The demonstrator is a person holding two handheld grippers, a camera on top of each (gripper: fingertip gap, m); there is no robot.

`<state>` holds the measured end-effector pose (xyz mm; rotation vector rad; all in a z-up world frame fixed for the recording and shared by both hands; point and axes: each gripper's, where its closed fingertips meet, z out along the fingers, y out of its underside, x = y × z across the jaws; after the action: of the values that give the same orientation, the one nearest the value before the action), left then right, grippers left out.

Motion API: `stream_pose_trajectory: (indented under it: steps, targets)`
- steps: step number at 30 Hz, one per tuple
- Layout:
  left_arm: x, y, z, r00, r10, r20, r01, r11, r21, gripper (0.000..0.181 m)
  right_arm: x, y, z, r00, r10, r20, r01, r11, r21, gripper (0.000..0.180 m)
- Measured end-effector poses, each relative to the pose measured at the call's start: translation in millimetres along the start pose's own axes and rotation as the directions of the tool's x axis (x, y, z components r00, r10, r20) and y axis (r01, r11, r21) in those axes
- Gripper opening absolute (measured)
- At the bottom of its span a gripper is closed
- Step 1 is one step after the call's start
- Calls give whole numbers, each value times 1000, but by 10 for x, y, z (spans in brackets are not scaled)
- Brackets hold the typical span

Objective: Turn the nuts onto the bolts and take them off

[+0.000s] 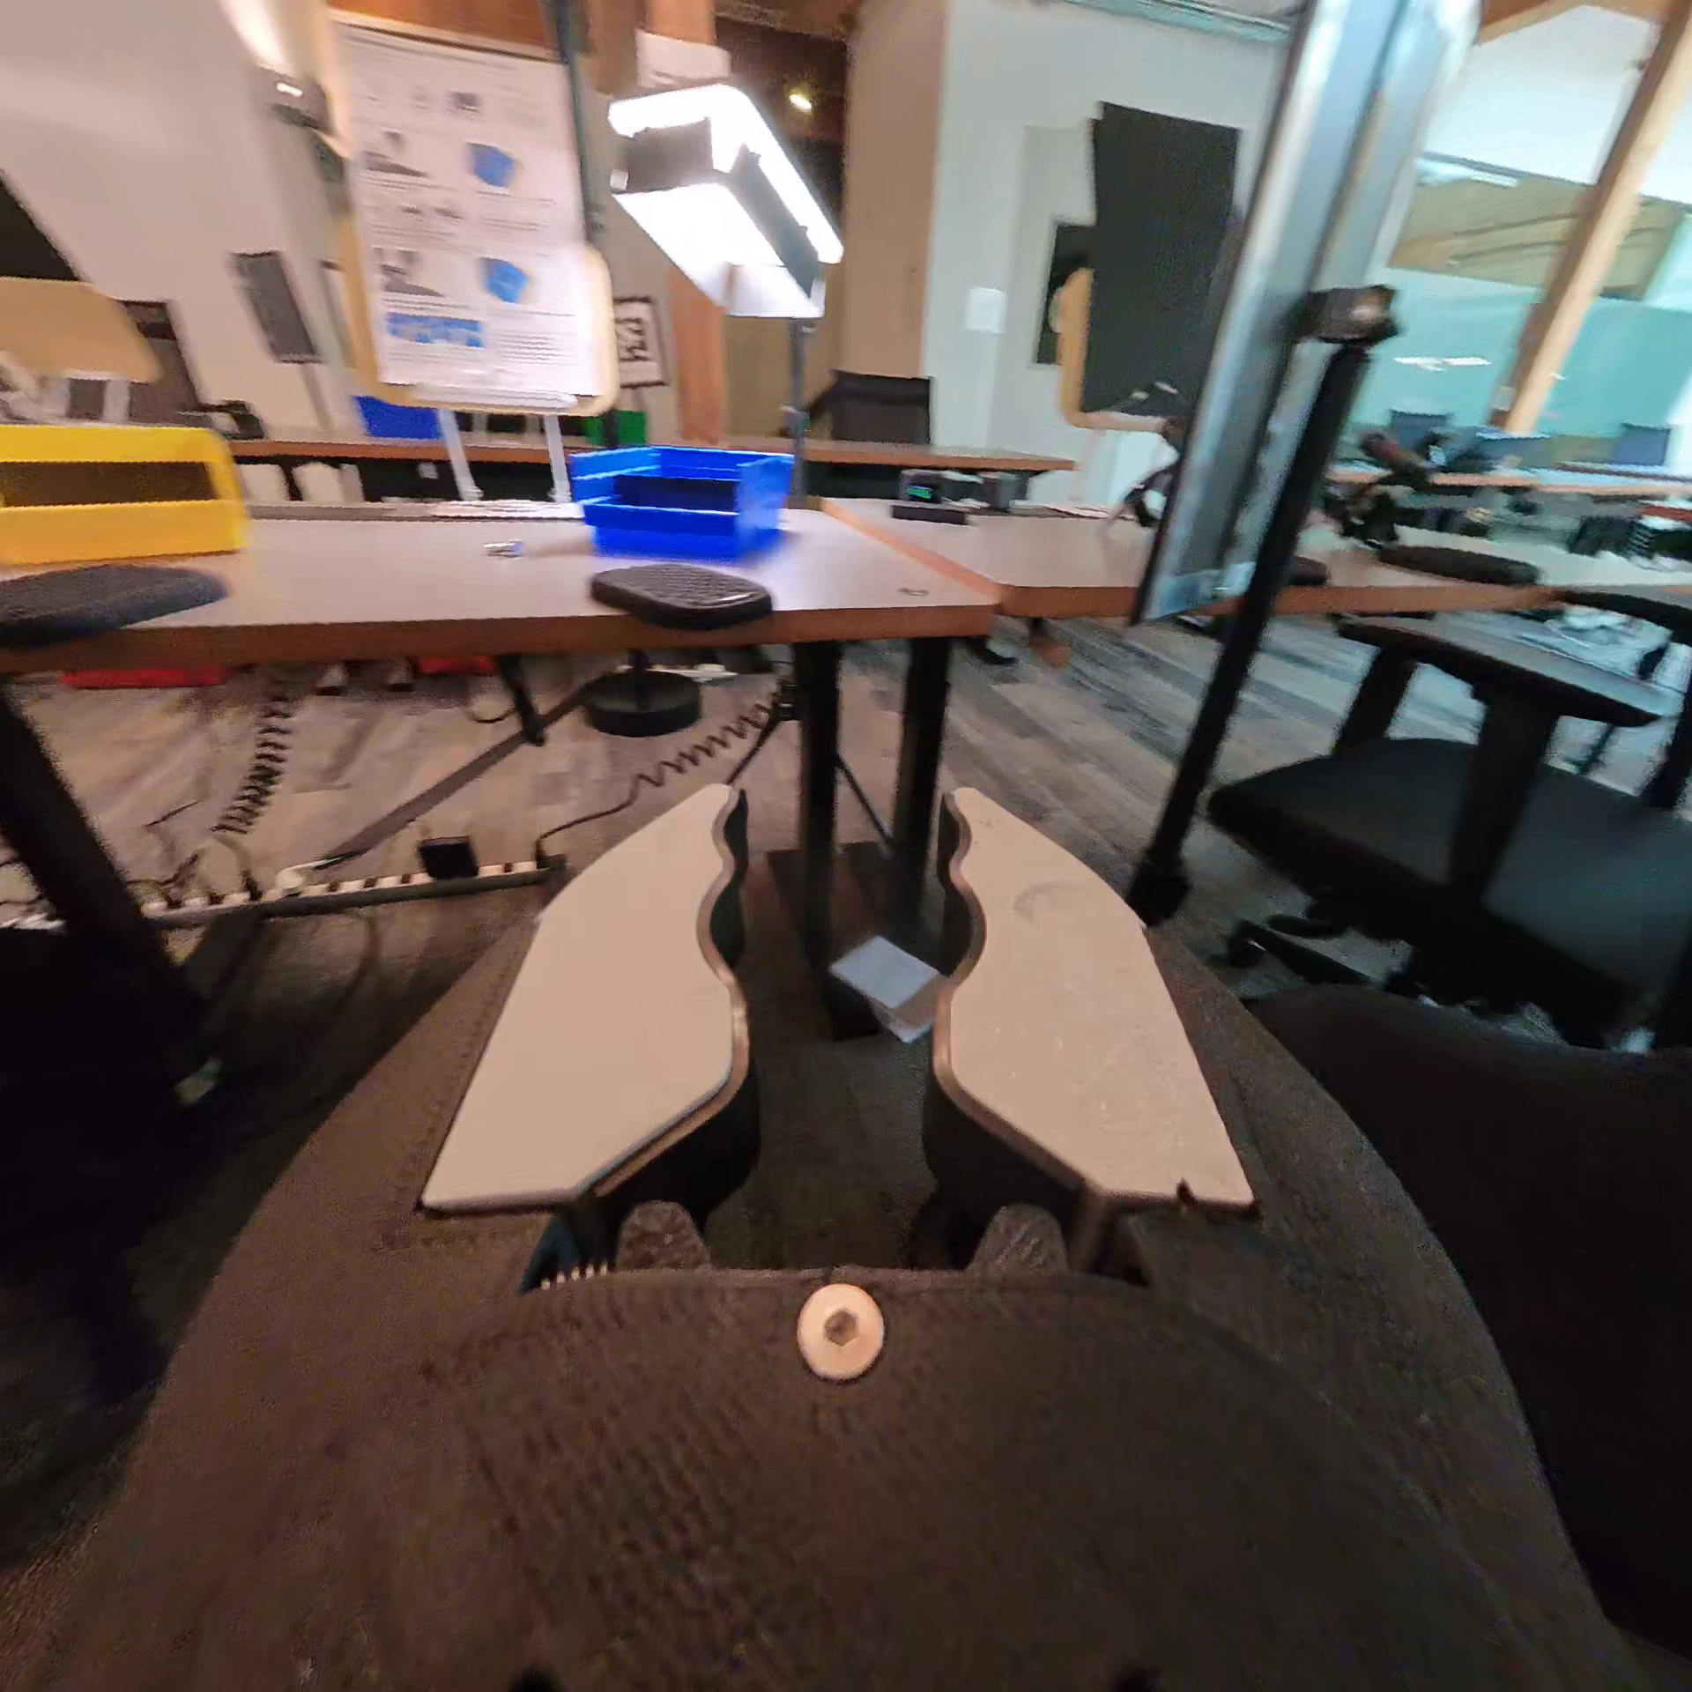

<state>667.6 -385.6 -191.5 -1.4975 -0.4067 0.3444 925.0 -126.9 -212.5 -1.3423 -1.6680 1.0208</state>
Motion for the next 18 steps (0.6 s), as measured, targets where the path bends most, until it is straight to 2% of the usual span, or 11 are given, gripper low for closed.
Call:
stream_pose_trajectory:
  steps: [3,6,10,12,14,16,18]
  targets:
    - [-394,292,-256,996,-33,89,30,999,38,40,-288,-161,832,987,-46,157,49,999,-17,17]
    - [-884,681,-570,977,-5,214,-4,999,41,39,-652,-156,1830,954,-87,286,94,996,-12,18]
    - [-1633,1045,-962,922,22,386,-29,999,13,40,-1204,-349,3187,910,-158,384,135,987,84,18]
    - [-1946,997,-1136,894,41,446,-48,999,3,40,-1464,-588,3708,888,-174,426,127,983,135,17]
    - [-2179,820,-1271,880,63,472,-60,998,-22,41,-1637,-906,4058,877,-190,441,119,976,184,17]
    - [-2343,527,-1366,873,93,478,-72,996,-62,41,-1714,-1243,4219,878,-167,449,83,976,199,17]
    - [-2428,150,-1418,874,93,477,-66,995,-73,41,-1718,-1525,4219,876,-130,464,48,982,184,17]
